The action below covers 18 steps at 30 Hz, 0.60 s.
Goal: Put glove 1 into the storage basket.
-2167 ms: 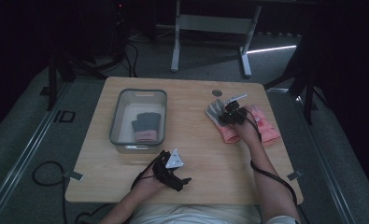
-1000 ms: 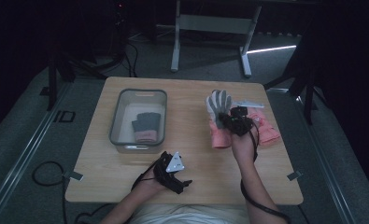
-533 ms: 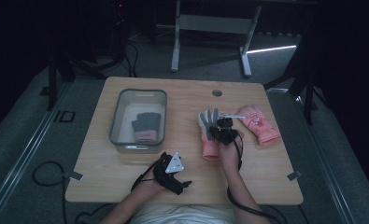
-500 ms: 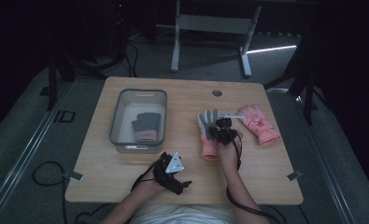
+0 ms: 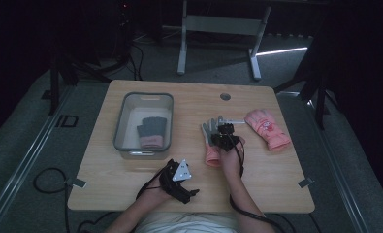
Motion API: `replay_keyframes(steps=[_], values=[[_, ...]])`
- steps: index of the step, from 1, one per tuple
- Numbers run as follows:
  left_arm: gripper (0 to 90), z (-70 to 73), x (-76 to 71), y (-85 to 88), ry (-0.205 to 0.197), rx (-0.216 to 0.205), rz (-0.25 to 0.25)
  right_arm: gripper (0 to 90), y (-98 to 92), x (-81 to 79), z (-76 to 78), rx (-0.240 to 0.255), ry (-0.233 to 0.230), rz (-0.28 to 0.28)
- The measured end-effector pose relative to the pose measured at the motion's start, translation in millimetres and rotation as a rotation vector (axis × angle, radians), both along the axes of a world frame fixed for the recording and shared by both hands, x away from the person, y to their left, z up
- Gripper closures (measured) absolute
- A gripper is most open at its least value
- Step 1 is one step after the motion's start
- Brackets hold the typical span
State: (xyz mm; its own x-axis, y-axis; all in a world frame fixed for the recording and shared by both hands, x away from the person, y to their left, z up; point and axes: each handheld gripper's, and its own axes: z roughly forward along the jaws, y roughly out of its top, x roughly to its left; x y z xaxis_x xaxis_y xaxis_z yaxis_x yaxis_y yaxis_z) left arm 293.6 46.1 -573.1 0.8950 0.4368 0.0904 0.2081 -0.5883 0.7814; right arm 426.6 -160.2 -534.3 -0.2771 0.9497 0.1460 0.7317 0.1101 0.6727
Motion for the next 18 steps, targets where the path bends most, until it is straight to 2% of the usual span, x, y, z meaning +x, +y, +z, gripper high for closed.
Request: replay_keyframes(steps=[4, 6, 10, 13, 17, 18], values=[[2.8, -0.1, -0.1, 0.0, -0.001, 0.000, 0.001, 70.2, -4.0, -7.0, 17.4, 0.003, -0.065, 0.025], [2.8, -0.2, -0.3, -0.2, 0.000, -0.002, 0.000, 69.5, -11.5, -9.0, 30.6, 0.007, -0.094, 0.044], [2.8, -0.4, -0.9, -0.8, 0.004, -0.004, -0.002, 66.4, -40.4, -8.3, 52.9, -0.008, -0.173, 0.093], [2.8, -0.4, -0.2, -0.9, 0.006, -0.002, 0.000, 65.8, -67.9, -5.8, 60.9, -0.029, -0.217, 0.122], [2.8, -0.3, -0.1, -0.7, 0.001, -0.004, 0.001, 64.2, -101.2, -5.9, 64.8, -0.025, -0.234, 0.126], [2.8, -0.3, -0.1, -0.7, 0.001, -0.004, 0.001, 64.2, -101.2, -5.9, 64.8, -0.025, -0.234, 0.126]])
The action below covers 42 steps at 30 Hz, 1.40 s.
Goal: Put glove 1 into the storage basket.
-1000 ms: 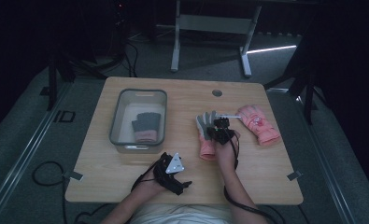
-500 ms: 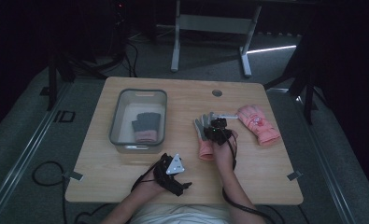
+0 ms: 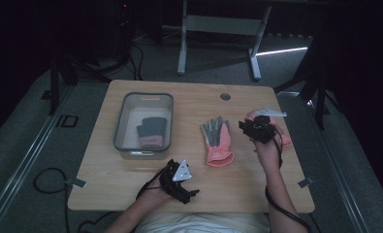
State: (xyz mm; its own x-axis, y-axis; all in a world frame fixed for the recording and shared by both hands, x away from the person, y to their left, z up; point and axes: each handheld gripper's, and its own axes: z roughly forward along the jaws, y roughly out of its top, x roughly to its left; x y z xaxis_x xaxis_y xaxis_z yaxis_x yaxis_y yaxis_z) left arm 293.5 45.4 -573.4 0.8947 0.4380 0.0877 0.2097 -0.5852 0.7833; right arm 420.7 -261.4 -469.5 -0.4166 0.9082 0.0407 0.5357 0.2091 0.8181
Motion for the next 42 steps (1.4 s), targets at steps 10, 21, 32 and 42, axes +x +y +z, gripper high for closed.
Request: replay_keyframes(steps=[10, 21, 32, 42], values=[[2.8, -0.1, 0.7, 0.3, 0.002, 0.001, 0.001, 60.5, -89.7, 17.3, -3.8, -0.071, 0.009, -0.075], [2.8, 0.0, 0.7, 0.7, -0.006, -0.003, 0.005, 55.4, -114.9, 53.8, -22.0, -0.202, 0.081, -0.004], [2.8, -0.2, 0.5, 0.5, -0.003, 0.005, 0.000, 55.7, -117.0, 78.4, -53.3, -0.255, 0.162, 0.037], [2.8, -0.5, 0.6, -0.2, 0.000, 0.008, 0.002, 78.2, -114.4, 76.3, -57.3, -0.206, 0.190, -0.002]])
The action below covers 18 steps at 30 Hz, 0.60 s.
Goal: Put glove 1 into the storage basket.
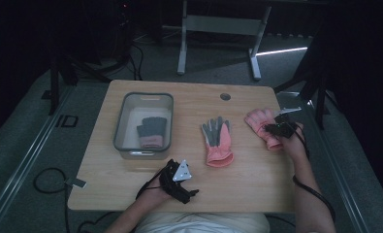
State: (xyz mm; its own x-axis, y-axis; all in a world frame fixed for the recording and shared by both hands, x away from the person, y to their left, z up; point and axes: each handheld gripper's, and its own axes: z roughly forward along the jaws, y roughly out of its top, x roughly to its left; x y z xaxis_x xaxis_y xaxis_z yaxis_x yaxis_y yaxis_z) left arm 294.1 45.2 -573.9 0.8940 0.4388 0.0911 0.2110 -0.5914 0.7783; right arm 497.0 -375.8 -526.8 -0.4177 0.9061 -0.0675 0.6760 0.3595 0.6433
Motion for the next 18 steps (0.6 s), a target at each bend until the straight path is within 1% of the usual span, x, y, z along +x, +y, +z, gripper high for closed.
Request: replay_keyframes(steps=[2, 3, 4, 6, 7, 10, 11, 12, 13, 16, 17, 18], values=[[2.8, 0.1, 0.1, 0.1, 0.000, 0.001, 0.000, 83.5, 4.2, -3.3, 2.5, -0.017, -0.009, -0.024], [2.8, 0.2, 0.3, 0.6, 0.000, -0.001, -0.001, 85.0, 6.2, -5.2, 4.2, -0.027, -0.016, -0.030], [2.8, 0.2, 0.3, 0.6, 0.000, -0.001, -0.001, 86.0, 7.6, -6.8, 6.9, -0.027, -0.013, -0.052], [2.8, 0.2, 0.0, 0.7, -0.004, -0.002, -0.001, 87.2, 10.7, -11.5, 15.0, -0.006, -0.014, -0.082], [2.8, 0.1, 0.0, 0.7, -0.004, -0.004, -0.002, 87.2, 13.1, -14.8, 19.5, 0.000, -0.016, -0.084], [2.9, 0.3, 0.4, 0.8, 0.001, -0.002, -0.001, 87.3, 23.9, -28.7, 32.1, 0.010, -0.044, -0.093], [2.8, 0.3, 0.4, 0.8, 0.001, -0.002, -0.001, 87.3, 23.9, -28.7, 32.1, 0.010, -0.044, -0.093], [2.8, 0.3, 0.4, 1.0, 0.001, -0.006, 0.000, 87.5, 32.7, -38.4, 40.6, 0.022, -0.059, -0.096], [2.8, 0.3, 0.3, 1.2, 0.001, -0.004, -0.002, 87.6, 36.8, -43.2, 44.5, 0.029, -0.061, -0.104], [2.8, 0.2, -0.3, 1.0, -0.002, 0.001, -0.005, 87.7, 47.2, -57.1, 53.9, 0.045, -0.076, -0.143], [2.8, 0.2, -0.3, 1.0, -0.002, 0.001, -0.005, 87.7, 47.2, -57.1, 53.9, 0.045, -0.076, -0.143], [2.8, 0.2, -0.3, 1.0, -0.001, 0.001, -0.006, 87.9, 51.7, -64.8, 57.9, 0.057, -0.079, -0.169]])
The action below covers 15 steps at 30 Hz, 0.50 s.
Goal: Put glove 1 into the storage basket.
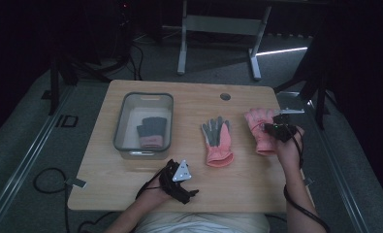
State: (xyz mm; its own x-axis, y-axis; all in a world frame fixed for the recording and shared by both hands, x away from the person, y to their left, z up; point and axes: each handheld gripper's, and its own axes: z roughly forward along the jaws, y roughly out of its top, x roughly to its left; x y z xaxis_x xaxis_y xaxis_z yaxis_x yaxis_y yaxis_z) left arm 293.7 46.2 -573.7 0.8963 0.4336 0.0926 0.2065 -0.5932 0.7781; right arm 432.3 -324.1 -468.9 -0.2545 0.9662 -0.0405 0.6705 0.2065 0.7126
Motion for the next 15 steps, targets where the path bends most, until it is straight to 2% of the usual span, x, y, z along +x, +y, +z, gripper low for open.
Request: replay_keyframes(steps=[3, 5, 9, 15], values=[[2.8, 0.1, 0.1, 0.8, 0.002, -0.005, 0.001, 88.1, 3.7, -11.4, 3.5, 0.029, -0.010, -0.034], [2.8, 0.3, 0.2, 1.3, 0.003, -0.011, 0.002, 88.2, 5.0, -14.9, 3.6, 0.030, -0.016, -0.034], [2.8, 0.2, 0.6, 2.6, 0.009, -0.018, 0.003, 88.3, 11.2, -28.0, -4.9, 0.048, -0.025, -0.061], [2.8, 0.0, 0.4, 2.1, 0.007, -0.011, -0.004, 88.4, 11.6, -25.1, -21.0, 0.066, -0.004, -0.100]])
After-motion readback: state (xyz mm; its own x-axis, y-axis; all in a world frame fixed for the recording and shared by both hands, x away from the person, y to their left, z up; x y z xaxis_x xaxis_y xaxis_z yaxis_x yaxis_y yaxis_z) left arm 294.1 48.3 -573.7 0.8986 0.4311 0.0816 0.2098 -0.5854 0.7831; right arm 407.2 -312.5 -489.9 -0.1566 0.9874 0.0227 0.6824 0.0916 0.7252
